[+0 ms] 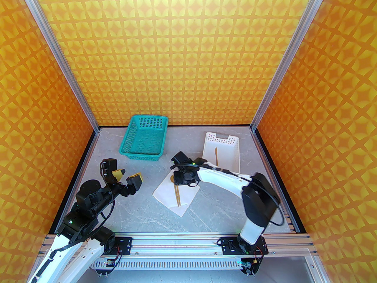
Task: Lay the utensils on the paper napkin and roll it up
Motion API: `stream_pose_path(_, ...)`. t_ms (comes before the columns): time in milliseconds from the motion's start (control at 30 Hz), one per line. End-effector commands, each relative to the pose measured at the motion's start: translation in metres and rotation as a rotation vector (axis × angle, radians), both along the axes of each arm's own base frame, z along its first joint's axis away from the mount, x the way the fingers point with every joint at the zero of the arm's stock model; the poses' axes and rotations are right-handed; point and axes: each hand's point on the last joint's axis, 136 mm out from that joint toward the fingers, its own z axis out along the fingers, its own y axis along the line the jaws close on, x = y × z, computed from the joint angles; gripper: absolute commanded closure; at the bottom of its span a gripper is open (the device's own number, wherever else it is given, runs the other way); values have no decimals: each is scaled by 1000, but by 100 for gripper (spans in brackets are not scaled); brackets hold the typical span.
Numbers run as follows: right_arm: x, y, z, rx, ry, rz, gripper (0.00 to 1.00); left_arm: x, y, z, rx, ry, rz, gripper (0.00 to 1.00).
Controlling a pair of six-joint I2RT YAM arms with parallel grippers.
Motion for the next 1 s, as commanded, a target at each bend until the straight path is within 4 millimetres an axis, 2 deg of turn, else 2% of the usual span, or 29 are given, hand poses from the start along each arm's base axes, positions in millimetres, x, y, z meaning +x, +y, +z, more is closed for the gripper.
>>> stream_pose_path(0,11,-22,33,-19,-76,-19,66,0,6,10,20,-27,21,1)
stream_pose_path(233,29,-72,65,-18,-127,-96,63,-2,7,9,38,-31,18,1)
stream_pose_path(467,45,-126,83,-18,-157,-183,61,-6,9,3,69,-28,11,1)
stream_pose_path(700,64,-182,78,-74,-139,-273,60,-11,8,11,113,-63,-17,1)
stream_pose_path(967,86,-221,59,-97,-96,-342,60,-15,8,13,166,-84,-40,1)
